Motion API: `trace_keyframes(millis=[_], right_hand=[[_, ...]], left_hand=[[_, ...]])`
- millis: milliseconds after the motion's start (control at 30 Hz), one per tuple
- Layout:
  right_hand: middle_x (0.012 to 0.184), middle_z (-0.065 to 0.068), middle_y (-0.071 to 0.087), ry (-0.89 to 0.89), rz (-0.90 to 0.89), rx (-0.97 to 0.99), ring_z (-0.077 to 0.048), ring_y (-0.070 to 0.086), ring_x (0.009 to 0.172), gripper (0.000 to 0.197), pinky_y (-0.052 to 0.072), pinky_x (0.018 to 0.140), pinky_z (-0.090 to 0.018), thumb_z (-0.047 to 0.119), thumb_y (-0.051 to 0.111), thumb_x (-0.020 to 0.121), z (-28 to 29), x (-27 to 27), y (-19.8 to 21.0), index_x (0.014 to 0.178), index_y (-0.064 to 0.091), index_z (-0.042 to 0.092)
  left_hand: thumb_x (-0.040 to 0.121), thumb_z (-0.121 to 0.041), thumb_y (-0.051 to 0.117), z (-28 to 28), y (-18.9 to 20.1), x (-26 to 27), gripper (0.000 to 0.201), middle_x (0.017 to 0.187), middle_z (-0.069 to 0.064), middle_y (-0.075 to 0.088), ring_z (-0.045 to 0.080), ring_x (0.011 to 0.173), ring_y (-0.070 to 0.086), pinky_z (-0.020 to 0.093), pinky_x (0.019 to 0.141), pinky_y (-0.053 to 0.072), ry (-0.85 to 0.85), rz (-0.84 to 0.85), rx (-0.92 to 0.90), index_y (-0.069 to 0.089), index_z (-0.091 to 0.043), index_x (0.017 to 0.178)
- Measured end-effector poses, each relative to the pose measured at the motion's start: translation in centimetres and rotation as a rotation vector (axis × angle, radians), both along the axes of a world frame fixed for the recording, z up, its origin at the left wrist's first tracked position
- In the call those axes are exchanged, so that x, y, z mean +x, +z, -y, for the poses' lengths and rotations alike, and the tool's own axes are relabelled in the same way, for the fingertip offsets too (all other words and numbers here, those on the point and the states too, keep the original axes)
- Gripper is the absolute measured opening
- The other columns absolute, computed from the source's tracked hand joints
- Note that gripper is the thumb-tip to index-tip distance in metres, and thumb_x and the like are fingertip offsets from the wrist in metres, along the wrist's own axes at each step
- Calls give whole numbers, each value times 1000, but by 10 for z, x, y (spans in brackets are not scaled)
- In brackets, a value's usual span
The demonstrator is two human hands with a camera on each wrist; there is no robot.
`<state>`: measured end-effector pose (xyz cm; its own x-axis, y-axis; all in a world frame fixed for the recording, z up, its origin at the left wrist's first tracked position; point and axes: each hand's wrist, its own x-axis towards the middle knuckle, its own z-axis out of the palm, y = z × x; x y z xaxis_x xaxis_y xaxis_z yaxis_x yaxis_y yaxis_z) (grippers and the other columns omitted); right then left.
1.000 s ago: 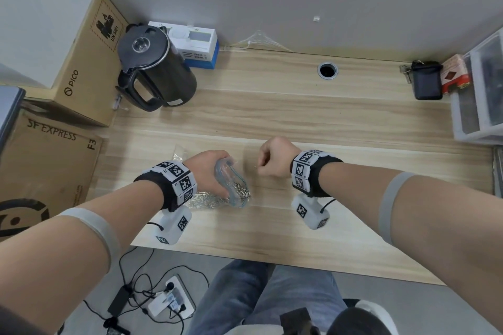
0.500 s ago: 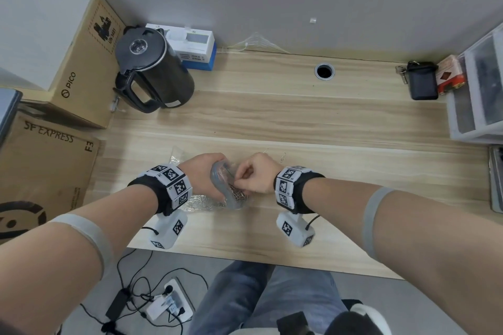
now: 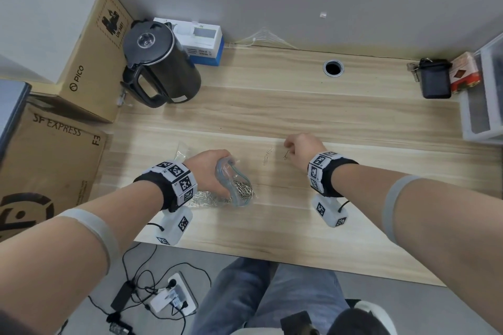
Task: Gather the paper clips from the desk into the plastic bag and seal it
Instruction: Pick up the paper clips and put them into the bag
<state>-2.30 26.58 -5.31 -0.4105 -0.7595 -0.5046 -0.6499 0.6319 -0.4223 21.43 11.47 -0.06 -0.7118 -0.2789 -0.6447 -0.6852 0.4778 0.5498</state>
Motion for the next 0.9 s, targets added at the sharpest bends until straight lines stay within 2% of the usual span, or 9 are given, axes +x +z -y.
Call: trace_keyframes(millis=[133,233,333,400,500,633,767,900], right_hand=[[99,-1,69,27,-7,-19,-25,63,92,37,55,80,-35,7,55,85,10,6,-1,119,60,21],[94,-2,69,70,-13,-47,-28,63,90,41,56,78,-38,5,53,83,20,9,2,120,57,21],[107,-1,67,155,-25,-50,-27,62,99,47,55,83,-38,5,51,82,27,11,1,122,59,28],[113,2,60,217,-37,-54,-26,60,103,43,53,86,-38,6,52,83,29,11,-1,116,63,31],[106,2,54,283,-84,-57,-26,59,97,28,49,77,-32,9,56,85,31,8,3,100,70,29],[109,1,58,382,-84,28,-24,61,98,20,45,72,-28,11,60,88,36,0,13,94,73,24],[111,4,66,502,-31,179,-22,65,98,24,55,82,-32,8,61,87,41,-7,23,101,74,22],[103,3,73,562,1,144,-19,68,93,21,57,84,-33,8,63,87,41,-1,23,99,77,19]], left_hand=[[46,-42,88,0,0,-1,79,99,-6,70,14,87,70,37,80,60,26,4,21,57,-26,116],[55,-28,92,0,-2,-1,70,100,-6,70,13,87,69,30,77,58,28,-1,9,57,-26,116],[58,-24,93,3,-4,0,68,100,-7,69,11,88,68,27,75,57,34,1,-4,56,-26,116],[56,-26,93,4,-5,0,69,99,-8,69,11,88,68,29,76,58,38,7,-7,57,-27,115],[56,-28,94,7,-7,-1,69,98,-8,69,9,86,68,29,75,59,37,15,-21,57,-29,114],[51,-35,91,9,-9,-1,70,97,-11,69,9,85,69,32,76,60,48,27,-15,57,-33,112],[49,-38,89,10,-8,-3,70,97,-11,69,9,85,69,35,76,60,43,34,-11,56,-35,111],[52,-35,92,11,-8,-2,69,96,-9,69,11,84,69,36,77,60,44,27,-6,57,-33,111]])
